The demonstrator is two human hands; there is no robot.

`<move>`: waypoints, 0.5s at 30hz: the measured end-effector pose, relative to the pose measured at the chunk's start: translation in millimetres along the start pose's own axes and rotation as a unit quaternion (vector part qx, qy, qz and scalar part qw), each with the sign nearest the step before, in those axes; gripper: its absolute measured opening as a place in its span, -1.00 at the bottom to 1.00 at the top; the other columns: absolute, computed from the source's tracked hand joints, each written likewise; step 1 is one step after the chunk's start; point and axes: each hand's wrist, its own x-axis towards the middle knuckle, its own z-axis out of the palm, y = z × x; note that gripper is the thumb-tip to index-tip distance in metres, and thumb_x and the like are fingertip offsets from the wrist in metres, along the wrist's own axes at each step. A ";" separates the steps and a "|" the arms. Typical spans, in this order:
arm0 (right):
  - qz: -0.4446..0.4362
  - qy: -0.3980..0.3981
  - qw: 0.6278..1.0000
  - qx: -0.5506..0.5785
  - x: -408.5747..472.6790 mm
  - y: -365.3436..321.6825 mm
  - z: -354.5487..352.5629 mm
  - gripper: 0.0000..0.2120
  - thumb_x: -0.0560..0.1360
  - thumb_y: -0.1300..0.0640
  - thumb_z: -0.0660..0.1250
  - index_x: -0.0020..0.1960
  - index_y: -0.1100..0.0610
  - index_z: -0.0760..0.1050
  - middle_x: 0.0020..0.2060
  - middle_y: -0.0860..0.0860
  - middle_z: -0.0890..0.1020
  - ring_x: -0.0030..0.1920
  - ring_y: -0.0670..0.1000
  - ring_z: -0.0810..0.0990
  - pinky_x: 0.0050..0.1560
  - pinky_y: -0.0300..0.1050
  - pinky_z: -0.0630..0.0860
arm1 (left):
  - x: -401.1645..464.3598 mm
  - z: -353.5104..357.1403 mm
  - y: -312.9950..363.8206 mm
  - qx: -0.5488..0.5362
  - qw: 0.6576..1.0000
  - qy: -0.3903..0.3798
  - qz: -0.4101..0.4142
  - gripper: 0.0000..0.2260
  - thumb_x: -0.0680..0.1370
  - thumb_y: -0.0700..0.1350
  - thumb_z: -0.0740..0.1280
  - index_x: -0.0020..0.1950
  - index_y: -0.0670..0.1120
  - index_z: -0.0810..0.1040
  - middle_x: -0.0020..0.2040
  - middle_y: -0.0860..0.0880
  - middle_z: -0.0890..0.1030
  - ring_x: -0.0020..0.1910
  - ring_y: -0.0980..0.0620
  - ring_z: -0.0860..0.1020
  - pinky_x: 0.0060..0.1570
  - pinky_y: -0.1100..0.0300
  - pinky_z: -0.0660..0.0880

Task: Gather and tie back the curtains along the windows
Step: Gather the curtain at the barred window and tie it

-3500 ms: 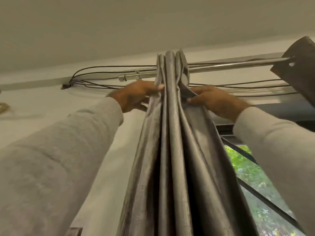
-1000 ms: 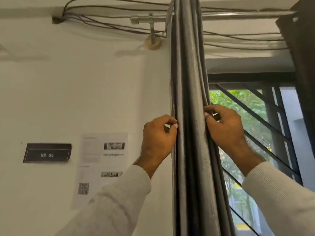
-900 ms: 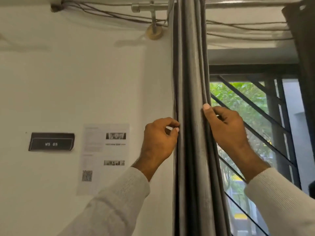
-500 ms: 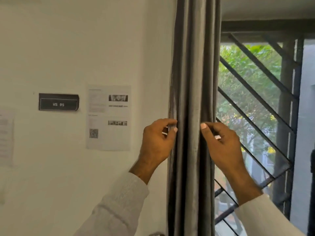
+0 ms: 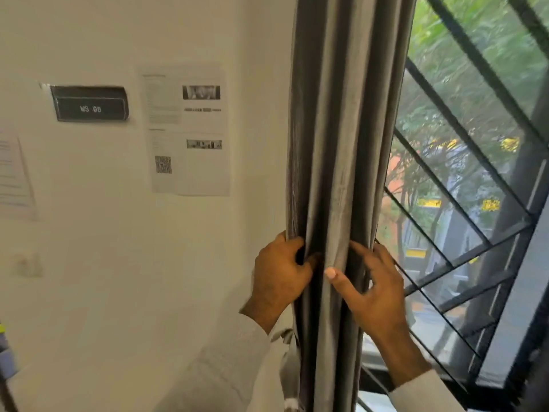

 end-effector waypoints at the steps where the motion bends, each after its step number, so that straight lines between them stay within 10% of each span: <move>1: -0.005 0.003 1.000 -0.018 -7.1 1.8 1.8 -0.28 0.42 -0.39 0.46 0.40 0.05 0.56 0.21 -0.05 0.54 0.22 -0.14 0.56 0.22 -0.30 0.51 | -6.4 1.0 -5.4 0.005 1.000 0.005 0.002 -0.72 0.51 0.18 0.37 -0.10 -0.03 0.66 -0.17 0.09 0.51 -0.26 0.02 0.57 -0.28 0.14 0.56; 6: -0.028 0.097 0.995 -0.021 -39.7 17.4 18.0 -0.58 0.55 0.10 0.50 0.32 0.16 0.43 0.23 -0.04 0.54 0.10 -0.01 0.62 0.06 -0.18 0.58 | -54.8 8.8 -35.4 0.025 0.999 0.022 0.015 -0.80 0.61 0.03 0.40 -0.11 -0.07 0.61 -0.17 0.11 0.44 -0.31 0.10 0.49 -0.33 0.16 0.52; 11: -0.106 0.090 0.986 -0.096 -74.0 25.6 27.3 -0.71 0.56 0.18 0.44 0.22 0.26 0.54 0.33 0.23 0.52 0.11 -0.01 0.58 0.22 -0.55 0.37 | -95.3 16.1 -61.8 0.008 0.999 0.025 0.024 -0.88 0.65 -0.06 0.42 0.02 -0.11 0.67 -0.06 0.06 0.57 -0.20 0.08 0.57 -0.24 0.06 0.61; 15: -0.119 0.133 0.950 -0.257 -97.1 36.5 33.7 -0.72 0.56 0.11 0.48 0.11 0.32 0.67 0.21 0.29 0.55 0.17 0.26 0.53 0.27 -0.02 0.38 | -109.6 14.8 -62.5 -0.034 0.997 0.042 0.054 -0.98 0.65 -0.14 0.43 0.05 -0.07 0.64 -0.09 0.05 0.63 -0.17 0.10 0.59 -0.19 0.09 0.62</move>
